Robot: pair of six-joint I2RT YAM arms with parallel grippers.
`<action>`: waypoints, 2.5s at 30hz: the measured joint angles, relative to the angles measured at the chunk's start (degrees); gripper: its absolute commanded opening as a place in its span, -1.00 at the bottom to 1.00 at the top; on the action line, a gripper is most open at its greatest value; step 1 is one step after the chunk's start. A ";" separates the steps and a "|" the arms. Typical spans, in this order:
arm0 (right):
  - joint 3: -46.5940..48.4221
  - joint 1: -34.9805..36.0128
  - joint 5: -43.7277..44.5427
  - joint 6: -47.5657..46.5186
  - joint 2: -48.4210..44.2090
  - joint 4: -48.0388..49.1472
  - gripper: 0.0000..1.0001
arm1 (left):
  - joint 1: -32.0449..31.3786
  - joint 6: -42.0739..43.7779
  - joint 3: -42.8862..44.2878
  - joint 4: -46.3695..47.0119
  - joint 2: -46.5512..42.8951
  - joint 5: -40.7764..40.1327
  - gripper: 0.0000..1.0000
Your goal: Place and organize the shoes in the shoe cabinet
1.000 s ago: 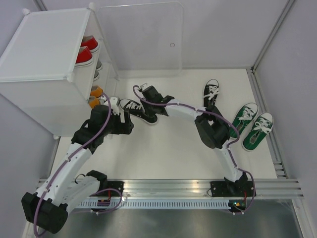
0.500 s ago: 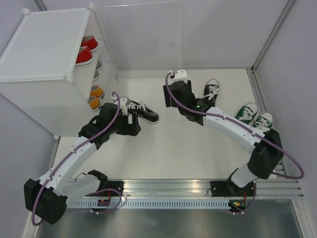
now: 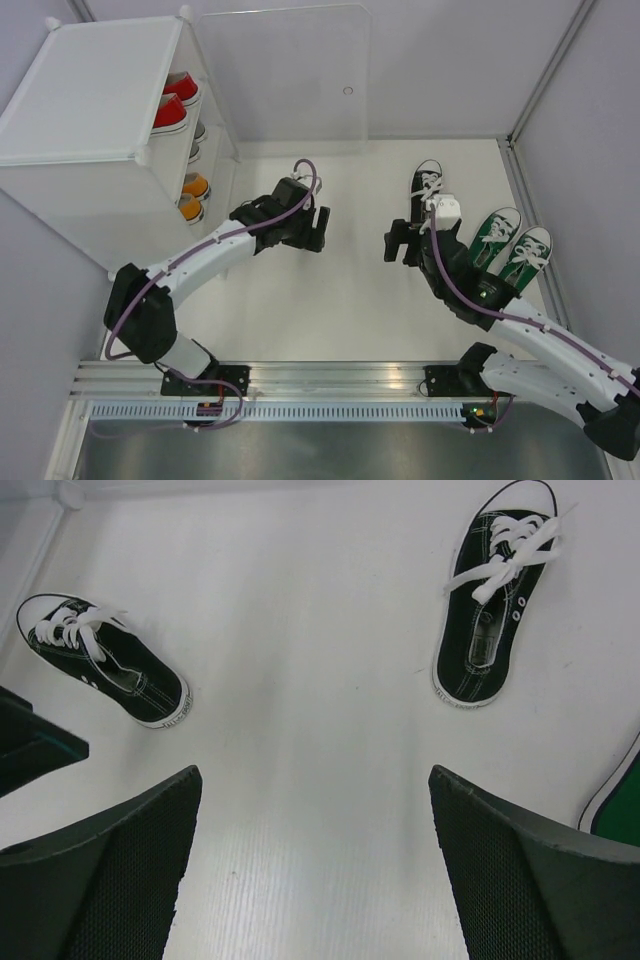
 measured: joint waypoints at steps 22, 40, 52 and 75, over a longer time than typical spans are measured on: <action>-14.03 0.00 2.43 0.81 -12.04 6.27 0.96 | -1.29 2.45 12.68 4.44 21.62 -7.85 0.11; -14.25 0.00 2.69 1.46 -11.45 6.67 0.96 | -1.29 2.62 12.57 5.75 26.03 -8.17 0.02; -14.47 0.00 2.67 1.86 -10.45 6.71 0.96 | -0.61 2.69 13.33 6.95 29.49 -12.04 -0.62; -14.47 0.00 2.82 2.25 -8.28 6.64 0.96 | 20.81 19.93 34.25 0.81 35.95 2.54 -0.95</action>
